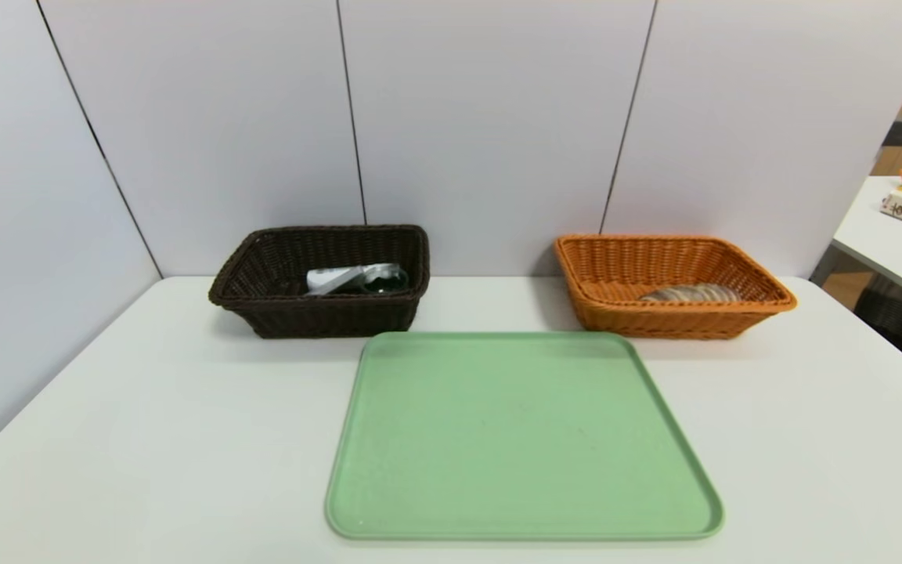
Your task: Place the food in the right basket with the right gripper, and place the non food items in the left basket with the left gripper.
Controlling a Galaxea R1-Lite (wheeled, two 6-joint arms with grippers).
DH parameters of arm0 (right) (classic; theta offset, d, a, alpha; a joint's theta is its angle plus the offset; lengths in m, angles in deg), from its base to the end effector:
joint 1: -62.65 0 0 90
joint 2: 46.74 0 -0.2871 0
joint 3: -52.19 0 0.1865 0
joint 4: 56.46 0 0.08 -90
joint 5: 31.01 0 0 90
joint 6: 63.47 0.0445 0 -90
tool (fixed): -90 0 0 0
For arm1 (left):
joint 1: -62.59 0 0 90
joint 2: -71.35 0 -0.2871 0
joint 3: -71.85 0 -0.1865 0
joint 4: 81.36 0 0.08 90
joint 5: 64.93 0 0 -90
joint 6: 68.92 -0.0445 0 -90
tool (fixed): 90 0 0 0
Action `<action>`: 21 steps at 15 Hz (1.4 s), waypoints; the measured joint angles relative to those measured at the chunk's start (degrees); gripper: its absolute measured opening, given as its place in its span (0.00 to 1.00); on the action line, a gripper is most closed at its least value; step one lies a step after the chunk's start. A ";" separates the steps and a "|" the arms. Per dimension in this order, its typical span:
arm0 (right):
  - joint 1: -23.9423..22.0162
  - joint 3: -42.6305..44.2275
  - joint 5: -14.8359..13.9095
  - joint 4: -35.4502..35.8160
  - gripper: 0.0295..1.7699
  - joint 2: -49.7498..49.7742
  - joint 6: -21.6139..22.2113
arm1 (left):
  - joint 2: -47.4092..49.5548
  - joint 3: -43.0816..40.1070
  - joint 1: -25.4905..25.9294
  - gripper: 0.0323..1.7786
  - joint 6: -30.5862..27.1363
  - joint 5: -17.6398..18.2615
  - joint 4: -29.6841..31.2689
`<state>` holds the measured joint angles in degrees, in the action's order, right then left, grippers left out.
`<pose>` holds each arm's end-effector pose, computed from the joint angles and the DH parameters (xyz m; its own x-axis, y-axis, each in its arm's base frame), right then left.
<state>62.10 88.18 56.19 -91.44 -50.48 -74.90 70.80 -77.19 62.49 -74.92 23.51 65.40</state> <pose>-0.0045 -0.0021 0.1123 0.9972 -0.0584 -0.0476 0.0478 0.9786 -0.2002 -0.0019 0.0012 0.0910 0.9985 0.0255 -0.0494 -0.0201 0.9942 0.1057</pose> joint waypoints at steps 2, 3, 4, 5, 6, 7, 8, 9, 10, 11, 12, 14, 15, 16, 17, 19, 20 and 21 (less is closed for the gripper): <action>0.04 -2.15 1.35 0.15 0.96 1.85 -0.38 | 0.39 -1.35 0.00 0.95 -0.06 0.00 0.20; 0.06 -3.28 2.17 0.28 0.96 2.47 -0.41 | 0.44 -1.68 0.00 0.95 0.02 0.16 0.22; 0.11 -4.38 2.40 0.78 0.96 2.90 -0.41 | 0.48 -1.91 0.00 0.95 0.16 0.52 0.27; 0.11 -5.51 2.73 1.02 0.96 3.23 -0.60 | 0.50 -2.23 0.00 0.95 0.24 0.99 0.30; 0.11 -6.12 3.49 1.07 0.96 3.44 -0.52 | 0.50 -2.90 0.00 0.95 0.24 1.66 0.39; 0.11 -6.52 4.82 1.08 0.96 3.58 -0.30 | 0.52 -3.40 0.00 0.95 0.40 2.16 1.10; 0.11 -6.85 5.23 0.55 0.96 3.67 -0.24 | 0.55 -3.71 0.00 0.95 0.40 2.22 1.60; 0.11 -7.24 5.52 0.26 0.96 3.74 -0.28 | 0.55 -3.91 0.00 0.95 0.35 2.27 1.95; 0.11 -7.39 6.02 0.34 0.96 3.74 -0.46 | 0.55 -4.11 0.00 0.95 0.29 2.40 2.29; 0.11 -7.55 6.77 0.48 0.96 3.77 -0.50 | 0.55 -4.24 0.00 0.95 0.22 2.50 2.56; 0.11 -7.57 6.90 0.55 0.96 3.77 -0.39 | 0.55 -4.34 0.00 0.95 0.16 2.46 2.76; 0.11 -7.63 6.61 0.61 0.96 3.77 0.94 | 0.55 -4.41 0.00 0.95 0.46 2.19 2.78; 0.11 -7.66 6.55 0.72 0.96 3.77 1.49 | 0.55 -4.44 0.00 0.95 0.57 2.24 2.78; 0.11 -7.68 6.49 0.63 0.96 3.77 1.71 | 0.55 -4.44 0.00 0.95 0.38 2.29 2.78; 0.11 -7.68 6.46 0.63 0.96 3.77 1.66 | 0.55 -4.44 0.00 0.95 0.20 2.30 2.76; 0.11 -8.05 6.50 1.30 0.96 3.77 1.21 | 0.55 -4.67 0.00 0.95 -0.09 2.66 3.24; 0.11 -8.37 6.35 1.74 0.96 3.77 1.11 | 0.55 -5.41 0.00 0.95 -0.15 3.10 4.92; 0.11 -9.03 6.24 3.45 0.96 3.77 1.18 | 0.55 -6.16 0.00 0.95 -0.04 3.23 7.58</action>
<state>62.21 79.15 62.43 -87.99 -46.72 -73.72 71.35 -83.35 62.49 -74.96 26.74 72.98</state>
